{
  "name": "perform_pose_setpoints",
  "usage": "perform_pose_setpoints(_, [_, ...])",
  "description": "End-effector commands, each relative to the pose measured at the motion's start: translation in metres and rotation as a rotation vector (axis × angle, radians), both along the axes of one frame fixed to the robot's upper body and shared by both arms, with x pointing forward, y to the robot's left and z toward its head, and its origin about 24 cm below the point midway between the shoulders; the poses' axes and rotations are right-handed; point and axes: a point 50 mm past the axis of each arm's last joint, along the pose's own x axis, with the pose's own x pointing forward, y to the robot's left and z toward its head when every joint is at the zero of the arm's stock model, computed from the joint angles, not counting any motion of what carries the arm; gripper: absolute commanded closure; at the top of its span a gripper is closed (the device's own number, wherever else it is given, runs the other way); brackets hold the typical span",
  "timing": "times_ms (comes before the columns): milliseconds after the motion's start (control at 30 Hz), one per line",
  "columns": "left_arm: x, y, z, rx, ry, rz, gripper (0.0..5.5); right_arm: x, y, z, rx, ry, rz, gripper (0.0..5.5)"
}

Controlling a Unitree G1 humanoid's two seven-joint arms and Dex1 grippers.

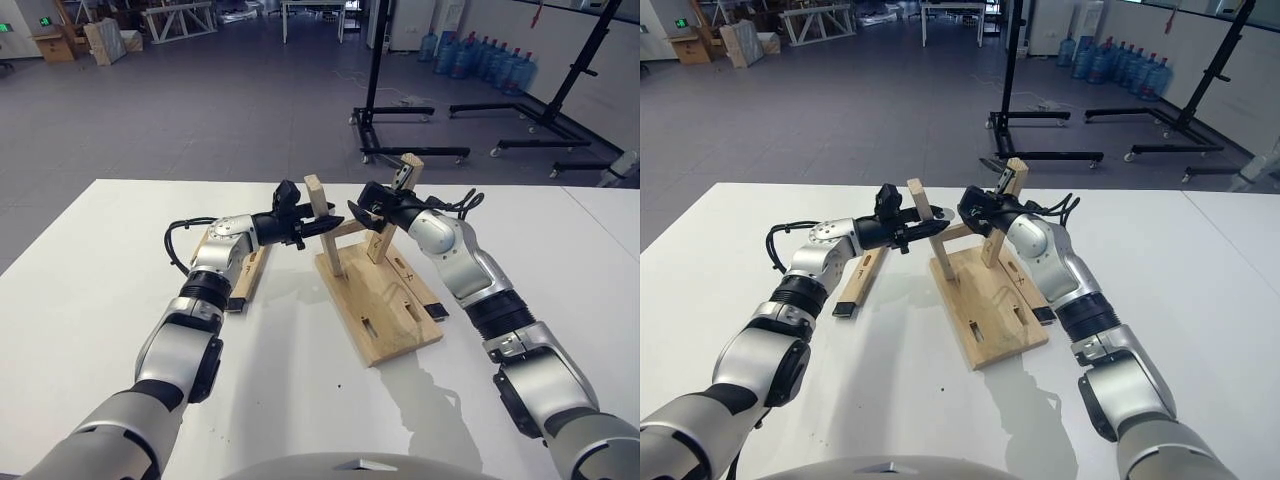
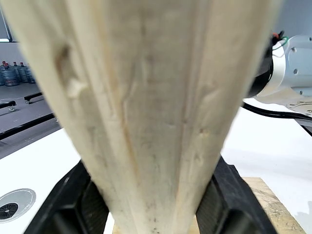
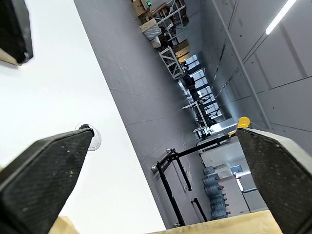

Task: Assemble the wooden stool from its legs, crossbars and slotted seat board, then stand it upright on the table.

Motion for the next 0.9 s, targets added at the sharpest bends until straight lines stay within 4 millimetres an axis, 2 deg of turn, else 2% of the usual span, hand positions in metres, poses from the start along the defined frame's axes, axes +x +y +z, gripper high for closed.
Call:
perform_pose_setpoints(33, [-0.015,-0.002,-0.04,0.131,0.119,-0.035,3.48,-0.026,-0.009,-0.092,-0.126,0.343,-0.027,0.1])
perform_pose_setpoints(133, [-0.015,-0.002,-0.04,0.125,0.122,-0.029,2.7,-0.024,-0.008,-0.091,-0.127,0.339,-0.023,0.1])
perform_pose_setpoints(300, [-0.016,0.005,-0.031,0.095,0.098,-0.017,1.94,-0.023,-0.007,-0.092,-0.129,0.335,-0.025,0.1])
perform_pose_setpoints(367, [-0.019,0.014,-0.03,0.146,0.07,0.006,1.62,-0.023,-0.007,-0.09,-0.122,0.326,-0.034,0.1])
perform_pose_setpoints(467, [-0.03,0.044,-0.029,0.22,0.036,0.124,1.16,-0.019,-0.003,-0.078,-0.07,0.281,-0.043,0.1])
perform_pose_setpoints(533, [-0.043,0.073,-0.021,0.235,0.016,0.293,0.87,-0.012,0.006,-0.048,0.041,0.206,-0.032,0.1])
perform_pose_setpoints(633, [-0.067,0.111,-0.001,0.189,0.014,0.571,0.45,-0.004,0.02,0.027,0.246,0.071,0.019,0.1])
perform_pose_setpoints(700, [-0.081,0.127,0.014,0.122,0.023,0.724,0.13,-0.004,0.022,0.069,0.332,0.012,0.056,0.1])
perform_pose_setpoints(767, [-0.092,0.139,0.028,0.05,0.035,0.892,0.11,-0.006,0.022,0.102,0.41,-0.02,0.086,0.1])
perform_pose_setpoints(833, [-0.098,0.149,0.037,-0.001,0.062,1.055,0.11,-0.009,0.018,0.129,0.485,-0.04,0.101,0.1])
perform_pose_setpoints(900, [-0.101,0.156,0.035,0.037,0.091,1.154,0.11,-0.013,0.009,0.15,0.528,-0.077,0.083,0.1])
